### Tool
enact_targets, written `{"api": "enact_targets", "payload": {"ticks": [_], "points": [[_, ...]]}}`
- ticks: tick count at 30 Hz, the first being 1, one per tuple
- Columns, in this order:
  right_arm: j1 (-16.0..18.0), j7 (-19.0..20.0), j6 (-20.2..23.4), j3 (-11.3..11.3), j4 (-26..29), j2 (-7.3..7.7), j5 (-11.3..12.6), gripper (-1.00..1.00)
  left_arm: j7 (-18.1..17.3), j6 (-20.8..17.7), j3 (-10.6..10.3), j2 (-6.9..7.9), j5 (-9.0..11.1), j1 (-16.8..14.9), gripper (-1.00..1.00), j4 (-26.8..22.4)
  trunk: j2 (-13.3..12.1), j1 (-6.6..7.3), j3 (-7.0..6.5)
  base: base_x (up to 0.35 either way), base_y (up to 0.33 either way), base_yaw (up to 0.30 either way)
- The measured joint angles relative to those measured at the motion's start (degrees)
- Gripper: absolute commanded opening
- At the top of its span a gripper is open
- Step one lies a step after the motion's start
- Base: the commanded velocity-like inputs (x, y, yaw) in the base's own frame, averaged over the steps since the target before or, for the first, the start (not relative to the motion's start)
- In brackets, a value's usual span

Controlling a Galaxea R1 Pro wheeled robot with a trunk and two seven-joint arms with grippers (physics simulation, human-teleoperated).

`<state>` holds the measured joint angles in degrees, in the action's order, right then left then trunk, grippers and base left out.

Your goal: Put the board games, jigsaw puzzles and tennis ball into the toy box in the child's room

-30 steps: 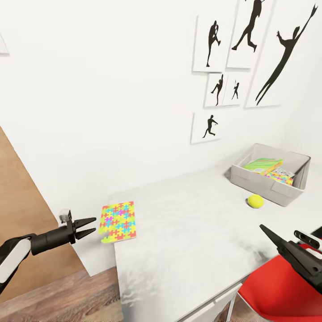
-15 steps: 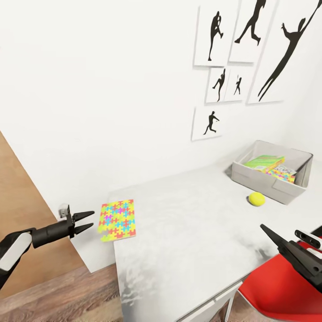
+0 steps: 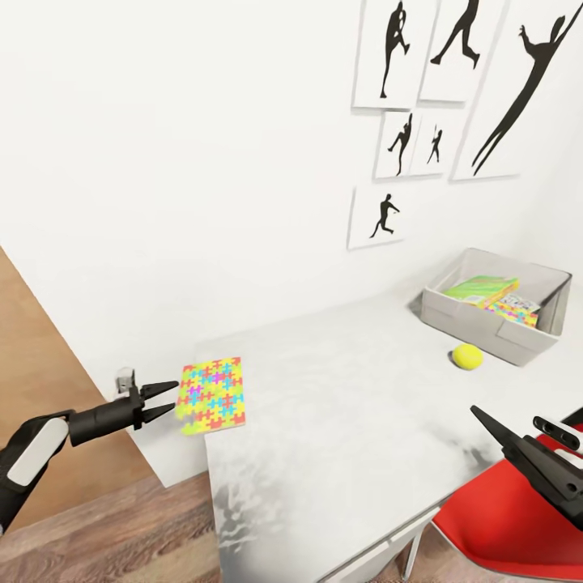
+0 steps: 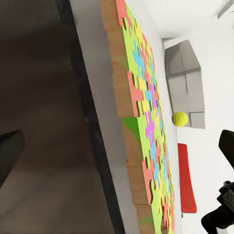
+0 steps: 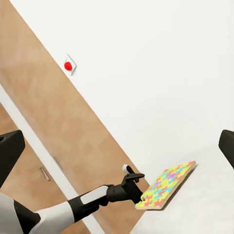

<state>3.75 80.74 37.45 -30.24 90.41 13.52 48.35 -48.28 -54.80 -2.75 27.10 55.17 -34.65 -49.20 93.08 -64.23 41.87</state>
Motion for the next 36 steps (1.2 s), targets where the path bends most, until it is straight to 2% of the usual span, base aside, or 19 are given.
{"api": "enact_targets", "payload": {"ticks": [8,13,20,24,28,29,36], "points": [[0.00,0.03,0.01,0.01,0.10,-0.08,0.00,1.00,0.29,0.01,-0.02,-0.63,0.10,-0.06,1.00,-0.22,0.00,0.00,0.72,0.000,0.000,0.000],[0.00,0.20,-0.05,0.01,0.11,-0.21,0.00,1.00,0.31,-0.21,-0.12,-2.07,0.12,-0.10,1.00,-0.97,0.00,0.00,1.05,0.000,0.000,0.000],[0.00,0.36,-0.06,0.01,0.11,-0.31,0.00,1.00,0.39,-0.26,-0.49,-2.68,0.14,-0.11,1.00,-2.78,0.00,0.00,1.12,0.000,0.000,0.000],[0.00,0.38,-0.06,0.01,0.11,-0.33,0.00,1.00,0.39,-0.26,-2.88,-2.71,0.11,-0.10,1.00,-3.70,0.00,0.00,1.13,0.000,0.000,0.000],[0.00,0.40,-0.06,0.01,0.11,-0.34,0.00,1.00,0.39,-0.20,-4.05,-2.72,0.08,-0.10,1.00,-3.86,0.00,0.00,1.13,0.000,0.000,0.000],[0.00,0.39,-0.06,0.01,0.11,-0.34,0.00,1.00,0.39,-0.19,-4.15,-2.72,0.07,-0.10,-1.00,-3.87,0.00,0.00,1.13,0.000,0.000,0.000],[0.00,0.46,-0.06,0.08,0.11,-0.34,0.01,1.00,0.34,-0.59,-4.45,-2.66,1.13,-0.11,-1.00,-3.95,0.00,0.00,1.12,0.000,0.000,0.000]]}}
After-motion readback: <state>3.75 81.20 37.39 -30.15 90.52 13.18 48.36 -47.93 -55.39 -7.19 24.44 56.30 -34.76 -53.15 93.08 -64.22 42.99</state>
